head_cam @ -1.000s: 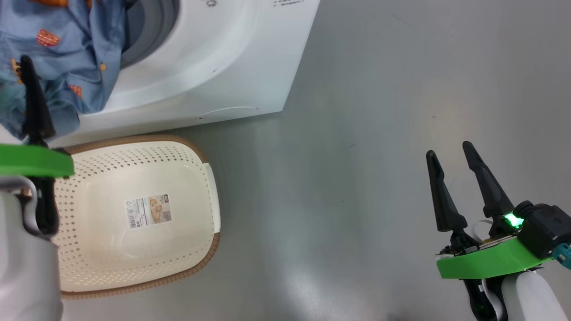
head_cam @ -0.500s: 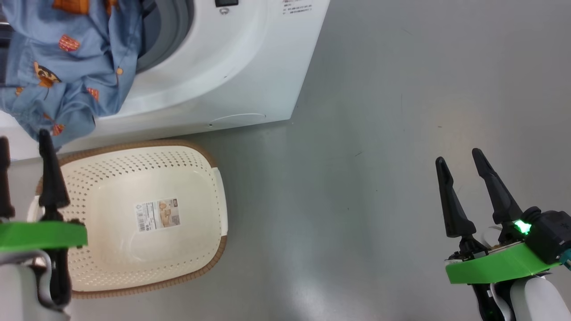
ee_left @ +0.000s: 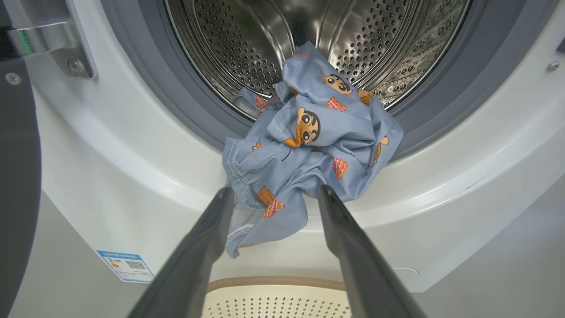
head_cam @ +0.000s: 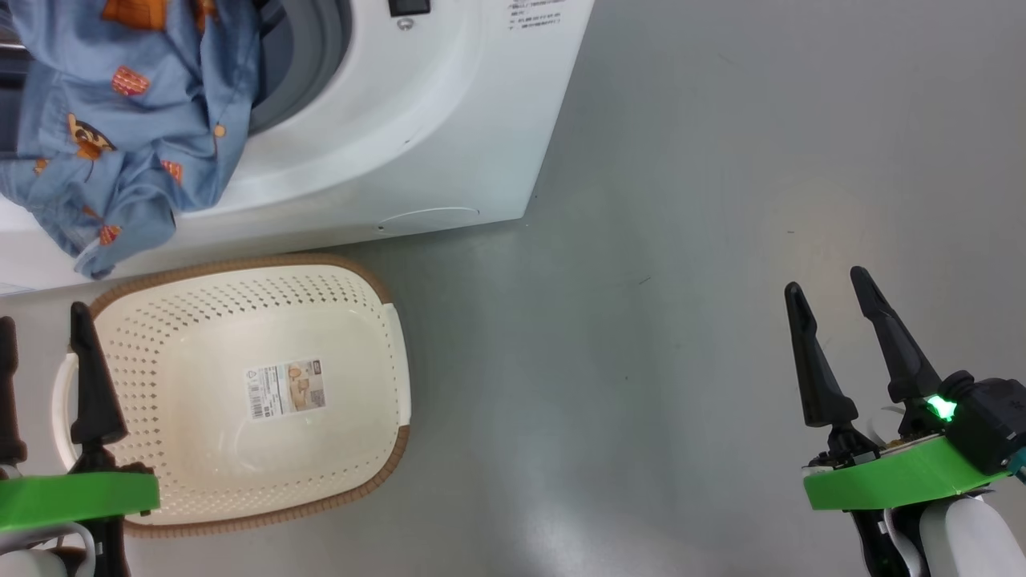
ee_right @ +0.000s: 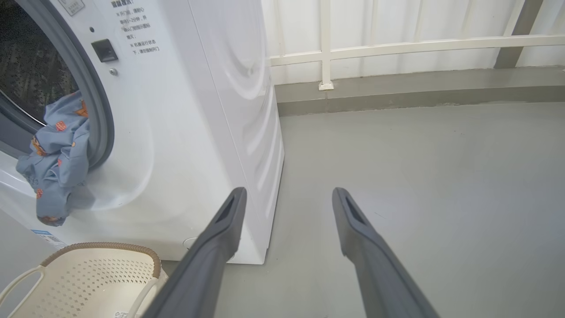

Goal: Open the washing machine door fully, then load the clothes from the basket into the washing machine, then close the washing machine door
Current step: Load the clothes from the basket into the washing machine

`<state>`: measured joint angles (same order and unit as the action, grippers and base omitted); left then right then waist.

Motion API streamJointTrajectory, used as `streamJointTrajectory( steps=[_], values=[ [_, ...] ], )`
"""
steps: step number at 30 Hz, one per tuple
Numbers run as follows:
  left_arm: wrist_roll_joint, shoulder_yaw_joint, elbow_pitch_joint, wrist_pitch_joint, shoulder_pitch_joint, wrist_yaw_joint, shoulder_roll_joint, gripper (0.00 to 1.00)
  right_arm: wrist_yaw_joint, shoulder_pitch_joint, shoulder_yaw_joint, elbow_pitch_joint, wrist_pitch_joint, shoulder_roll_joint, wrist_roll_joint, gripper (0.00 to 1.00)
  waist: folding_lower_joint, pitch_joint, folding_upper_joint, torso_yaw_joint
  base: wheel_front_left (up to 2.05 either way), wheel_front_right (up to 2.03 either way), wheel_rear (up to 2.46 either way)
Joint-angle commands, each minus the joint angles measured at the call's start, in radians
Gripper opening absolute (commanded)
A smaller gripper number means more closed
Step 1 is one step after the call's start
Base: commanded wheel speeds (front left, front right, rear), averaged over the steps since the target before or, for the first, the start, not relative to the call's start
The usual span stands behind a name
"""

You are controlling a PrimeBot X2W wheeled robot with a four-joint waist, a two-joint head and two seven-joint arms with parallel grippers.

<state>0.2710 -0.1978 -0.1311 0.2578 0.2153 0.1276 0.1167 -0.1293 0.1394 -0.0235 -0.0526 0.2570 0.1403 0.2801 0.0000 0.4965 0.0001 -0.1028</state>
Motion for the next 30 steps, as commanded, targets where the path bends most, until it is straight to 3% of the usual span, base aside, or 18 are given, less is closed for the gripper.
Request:
streamJointTrajectory(
  steps=[1,11,30],
  values=[
    [-0.013,-0.037,0.026,0.004,-0.016,0.003,0.02,1.0,-0.001,-0.026,-0.024,-0.02,0.005,0.015,-0.006,1.0,0.0,0.0,-0.0001,0.0,0.0,0.0,0.0],
    [-0.007,-0.007,-0.034,0.004,0.015,0.003,0.024,1.0,-0.001,-0.013,-0.029,-0.02,0.005,0.011,-0.008,1.0,0.0,0.012,-0.0001,0.002,0.0,0.0,0.0],
    [-0.017,0.056,-0.454,0.004,0.38,0.003,0.077,1.0,-0.001,0.034,-0.049,-0.022,0.005,-0.013,-0.015,1.0,0.0,0.076,-0.0001,-0.01,0.0,0.0,0.0]
  ],
)
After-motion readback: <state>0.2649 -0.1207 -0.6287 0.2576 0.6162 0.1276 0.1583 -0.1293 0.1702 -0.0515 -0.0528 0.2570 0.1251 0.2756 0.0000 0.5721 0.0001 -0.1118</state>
